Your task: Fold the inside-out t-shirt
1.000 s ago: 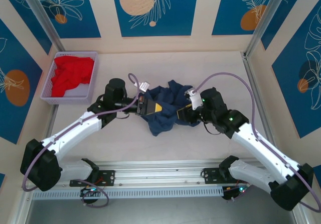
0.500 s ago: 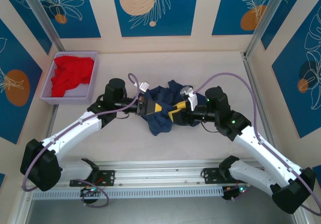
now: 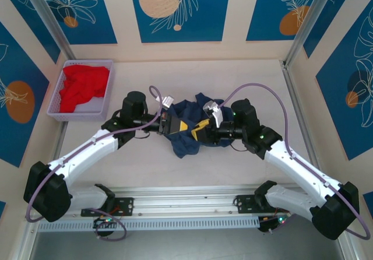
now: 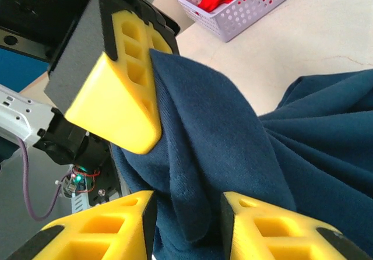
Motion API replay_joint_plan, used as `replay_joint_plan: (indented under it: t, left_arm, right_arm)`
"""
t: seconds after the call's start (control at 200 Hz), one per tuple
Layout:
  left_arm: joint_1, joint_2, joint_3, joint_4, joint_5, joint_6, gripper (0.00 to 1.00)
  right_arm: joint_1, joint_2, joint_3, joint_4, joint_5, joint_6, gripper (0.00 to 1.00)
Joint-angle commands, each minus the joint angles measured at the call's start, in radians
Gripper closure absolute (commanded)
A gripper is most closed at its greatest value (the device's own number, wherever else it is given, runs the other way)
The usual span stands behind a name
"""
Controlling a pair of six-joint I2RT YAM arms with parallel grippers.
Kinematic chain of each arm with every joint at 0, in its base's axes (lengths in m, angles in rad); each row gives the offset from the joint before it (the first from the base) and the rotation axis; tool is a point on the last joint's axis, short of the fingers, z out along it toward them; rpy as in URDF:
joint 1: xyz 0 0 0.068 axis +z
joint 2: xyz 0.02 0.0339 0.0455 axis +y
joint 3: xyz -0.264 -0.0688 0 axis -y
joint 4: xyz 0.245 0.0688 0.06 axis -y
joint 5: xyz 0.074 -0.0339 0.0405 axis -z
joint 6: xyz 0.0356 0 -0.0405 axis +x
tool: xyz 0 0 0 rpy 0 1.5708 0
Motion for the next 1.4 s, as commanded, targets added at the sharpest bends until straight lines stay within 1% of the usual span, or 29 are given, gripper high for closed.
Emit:
replay_joint_plan:
  t: [0.0, 0.07, 0.115, 0.265, 0.32, 0.39, 0.45, 0.55, 0.65, 0.735, 0.79, 0.895, 0.99, 1.08, 1.145, 1.185, 1.22, 1.28, 1.32, 1.395]
  left_arm:
    - [0.011, -0.031, 0.011, -0.002, 0.004, 0.022, 1.00]
    - [0.011, -0.031, 0.009, -0.003, 0.004, 0.022, 1.00]
    - [0.011, -0.034, 0.009, -0.005, 0.001, 0.024, 1.00]
    - [0.011, -0.034, 0.016, -0.040, -0.016, 0.050, 1.00]
    - [0.011, -0.034, 0.026, -0.091, -0.049, 0.083, 1.00]
    - [0.011, -0.037, 0.050, -0.186, -0.122, 0.148, 0.99]
    - [0.010, -0.043, 0.076, -0.278, -0.210, 0.212, 0.85]
    - [0.006, -0.063, 0.104, -0.382, -0.335, 0.305, 0.68]
    - [-0.007, -0.104, 0.110, -0.442, -0.436, 0.378, 0.57]
    - [-0.031, -0.159, 0.105, -0.477, -0.534, 0.434, 0.50]
    - [-0.053, -0.201, 0.096, -0.473, -0.571, 0.461, 0.48]
    - [-0.116, -0.264, 0.076, -0.426, -0.587, 0.510, 0.44]
    - [-0.186, -0.246, 0.098, -0.411, -0.604, 0.549, 0.42]
    - [-0.236, -0.182, 0.139, -0.418, -0.628, 0.572, 0.41]
    - [-0.246, -0.135, 0.163, -0.430, -0.702, 0.568, 0.41]
    - [-0.245, -0.114, 0.168, -0.424, -0.751, 0.564, 0.43]
    - [-0.245, -0.101, 0.167, -0.407, -0.772, 0.562, 0.46]
    - [-0.245, -0.086, 0.155, -0.347, -0.766, 0.558, 0.53]
    - [-0.243, -0.073, 0.152, -0.314, -0.756, 0.551, 0.59]
    - [-0.236, -0.045, 0.153, -0.272, -0.706, 0.539, 0.80]
  right_arm:
    - [0.004, 0.009, -0.015, 0.011, -0.005, -0.010, 0.63]
    - [0.004, 0.015, -0.014, 0.011, -0.004, -0.009, 0.63]
    - [0.004, 0.016, -0.015, 0.018, -0.008, -0.008, 0.66]
    - [0.006, 0.008, -0.001, 0.022, -0.025, 0.006, 0.92]
    - [0.004, -0.005, 0.014, 0.001, -0.025, 0.006, 1.00]
    - [-0.002, -0.026, 0.039, -0.022, -0.037, 0.017, 1.00]
    - [-0.007, -0.034, 0.056, -0.020, -0.063, 0.048, 1.00]
    - [-0.011, -0.010, 0.098, -0.031, -0.111, 0.106, 1.00]
    - [-0.017, 0.013, 0.130, -0.038, -0.118, 0.163, 1.00]
    - [-0.030, 0.040, 0.164, -0.048, -0.123, 0.220, 1.00]
    - [-0.038, 0.061, 0.188, -0.060, -0.124, 0.254, 1.00]
    - [-0.046, 0.101, 0.219, -0.057, -0.144, 0.299, 1.00]
    - [-0.050, 0.122, 0.233, -0.027, -0.179, 0.343, 1.00]
    - [-0.054, 0.131, 0.245, -0.018, -0.195, 0.369, 1.00]
    - [-0.057, 0.132, 0.243, -0.002, -0.213, 0.392, 1.00]
    - [-0.060, 0.131, 0.238, 0.017, -0.226, 0.409, 1.00]
    - [-0.063, 0.129, 0.232, 0.032, -0.236, 0.422, 1.00]
    - [-0.069, 0.126, 0.223, 0.057, -0.254, 0.447, 1.00]
    - [-0.073, 0.126, 0.216, 0.077, -0.267, 0.463, 1.00]
    - [-0.077, 0.126, 0.208, 0.098, -0.280, 0.483, 1.00]
